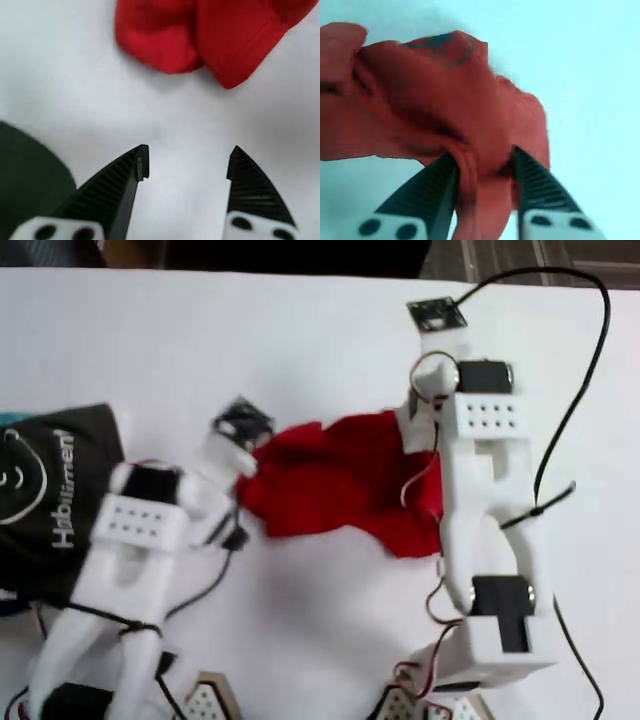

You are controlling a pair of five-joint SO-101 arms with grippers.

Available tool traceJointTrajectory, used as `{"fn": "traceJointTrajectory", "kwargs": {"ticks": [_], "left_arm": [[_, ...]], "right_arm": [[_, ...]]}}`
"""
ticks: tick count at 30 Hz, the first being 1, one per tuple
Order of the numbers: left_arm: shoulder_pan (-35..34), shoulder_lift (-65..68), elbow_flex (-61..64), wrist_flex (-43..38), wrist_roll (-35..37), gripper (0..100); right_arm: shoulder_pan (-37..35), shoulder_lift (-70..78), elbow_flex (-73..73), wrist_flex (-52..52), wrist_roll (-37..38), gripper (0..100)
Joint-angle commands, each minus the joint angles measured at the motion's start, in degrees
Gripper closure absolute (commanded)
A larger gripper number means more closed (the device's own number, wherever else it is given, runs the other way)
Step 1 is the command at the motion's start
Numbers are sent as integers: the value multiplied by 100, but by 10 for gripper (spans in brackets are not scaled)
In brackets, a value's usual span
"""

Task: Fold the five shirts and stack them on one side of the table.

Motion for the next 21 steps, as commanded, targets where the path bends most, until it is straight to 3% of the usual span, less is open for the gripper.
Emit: {"fn": "traceJointTrajectory", "kwargs": {"ticks": [1, 6, 11, 16, 21], "left_arm": [[448, -193, 136, -466, 35, 728], [1090, -105, 180, -818, 396, 727], [1213, 1037, -127, -1292, 677, 727], [1231, 2620, -1024, -1020, 791, 731], [1240, 3358, -1895, -668, 782, 731]], "right_arm": [[48, -479, -264, 110, -9, 721], [66, -690, -273, 224, -9, 708], [75, -963, -273, 505, -9, 708], [75, -1385, -264, 716, -9, 708], [75, -1657, -220, 813, -9, 708]]}}
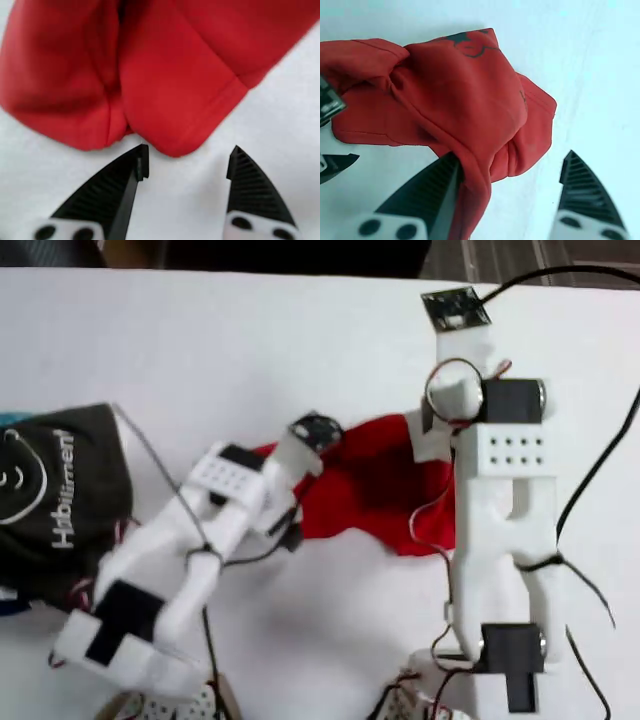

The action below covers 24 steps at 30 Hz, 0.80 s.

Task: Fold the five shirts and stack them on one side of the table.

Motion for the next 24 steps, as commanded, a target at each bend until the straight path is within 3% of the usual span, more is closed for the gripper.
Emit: {"fn": "traceJointTrajectory", "kwargs": {"ticks": [1, 5, 10, 20, 24], "left_arm": [[35, 316, -673, 220, 26, 732], [35, 598, -787, 281, 9, 757], [-26, 791, -796, 440, 0, 985], [-1196, 774, -1393, 1081, -281, 974], [-1934, 774, -2273, 1890, -281, 974]], "right_arm": [[66, -382, -176, 75, -9, 708], [66, -409, -9, 101, -9, 708], [171, -374, 26, 66, -9, 708], [312, -356, 35, -22, -9, 712], [286, -356, 35, -224, -9, 861]]}}
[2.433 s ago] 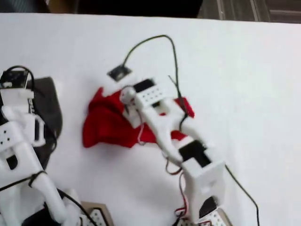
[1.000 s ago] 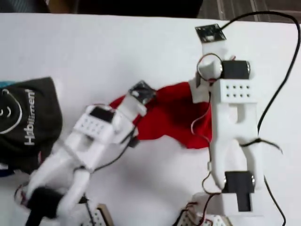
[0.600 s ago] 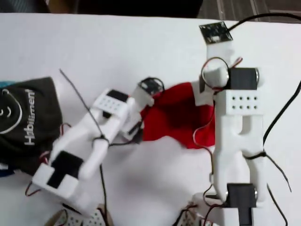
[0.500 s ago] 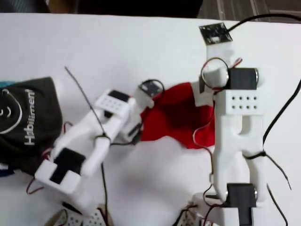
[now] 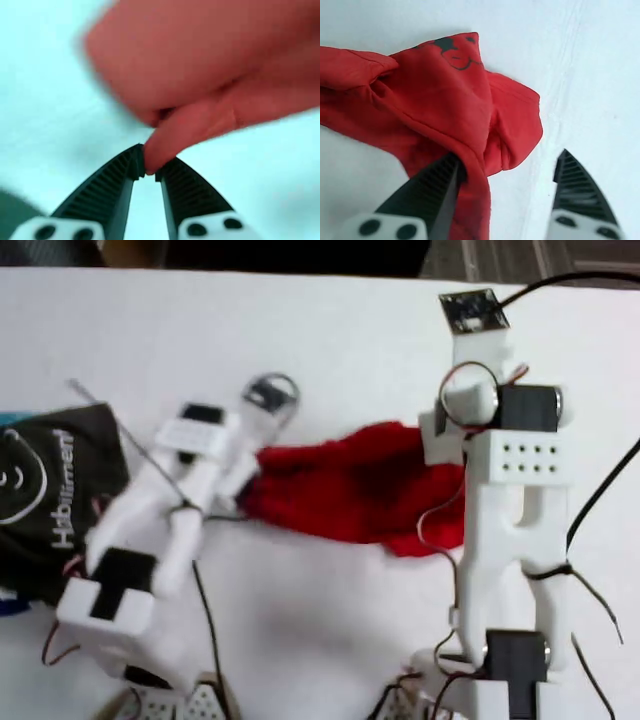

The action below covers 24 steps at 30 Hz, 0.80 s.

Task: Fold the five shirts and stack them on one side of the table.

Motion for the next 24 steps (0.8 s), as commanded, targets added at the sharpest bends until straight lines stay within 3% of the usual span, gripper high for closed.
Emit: {"fn": "traceJointTrajectory", "kwargs": {"ticks": [1, 2, 4, 9, 16, 24], "left_arm": [[-703, -44, -998, 844, -70, 974], [-888, -44, -1297, 1099, -79, 974], [-1240, -44, -1886, 1626, -202, 974], [-1829, -44, -3284, 2637, -308, 974], [-2163, -396, -3758, 2690, -281, 974], [-2136, -2215, -3749, 2690, -264, 974]], "right_arm": [[57, -224, -35, -330, -9, 934], [66, -224, -35, -435, -18, 995], [66, -224, -44, -593, -9, 955], [40, -286, -273, -857, 0, 978], [66, -286, -1310, -708, 0, 978], [48, -611, -2268, -22, 0, 978]]}}
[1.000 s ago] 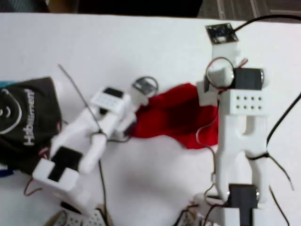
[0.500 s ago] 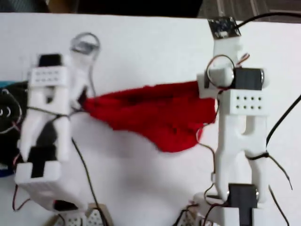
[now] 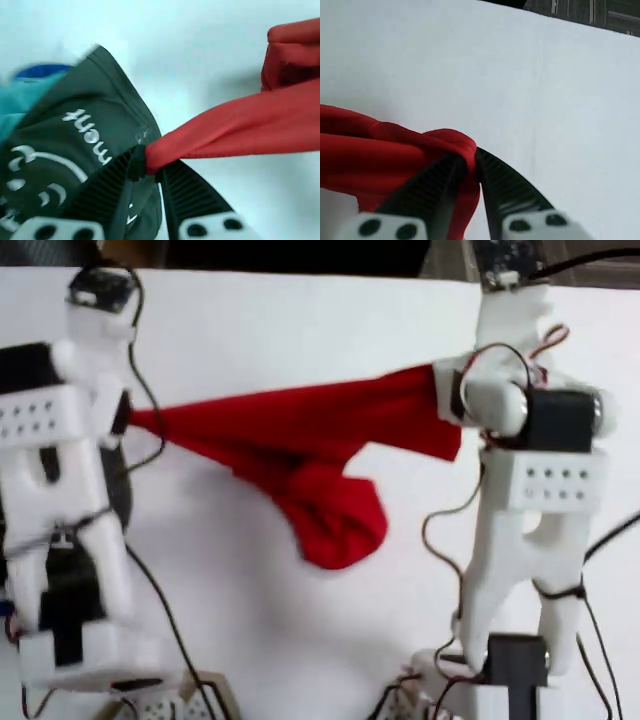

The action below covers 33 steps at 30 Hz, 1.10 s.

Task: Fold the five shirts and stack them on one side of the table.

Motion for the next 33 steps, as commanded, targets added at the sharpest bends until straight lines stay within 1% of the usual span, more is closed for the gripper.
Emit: {"fn": "traceJointTrajectory", "kwargs": {"ticks": [1, 4, 6, 9, 12, 17, 22, 26, 30, 33], "left_arm": [[-70, -1055, -268, 97, -9, 974], [-70, -1574, -277, 26, -9, 974], [-70, -1820, -277, -97, -9, 974], [-62, -1978, -277, -264, -9, 974], [-53, -1960, -154, -264, -9, 974], [114, -1969, 1174, -563, -18, 974], [431, -1978, 2264, -897, -18, 974], [466, -1978, 3002, -1125, -44, 974], [334, -1987, 3723, -1371, -62, 974], [457, -1978, 4233, -1653, -62, 974]], "right_arm": [[48, -523, -396, 198, 0, 978], [75, -848, -387, 154, 18, 978], [48, -989, -369, 119, 237, 978], [75, -998, -352, -22, 387, 978], [75, -910, -149, -48, 387, 978], [84, -462, 624, -48, 387, 978], [40, -110, 1196, -48, 378, 978], [13, 215, 1398, -48, 387, 978], [-171, 567, 1424, -22, 387, 978], [-180, 716, 1433, -22, 387, 977]]}}
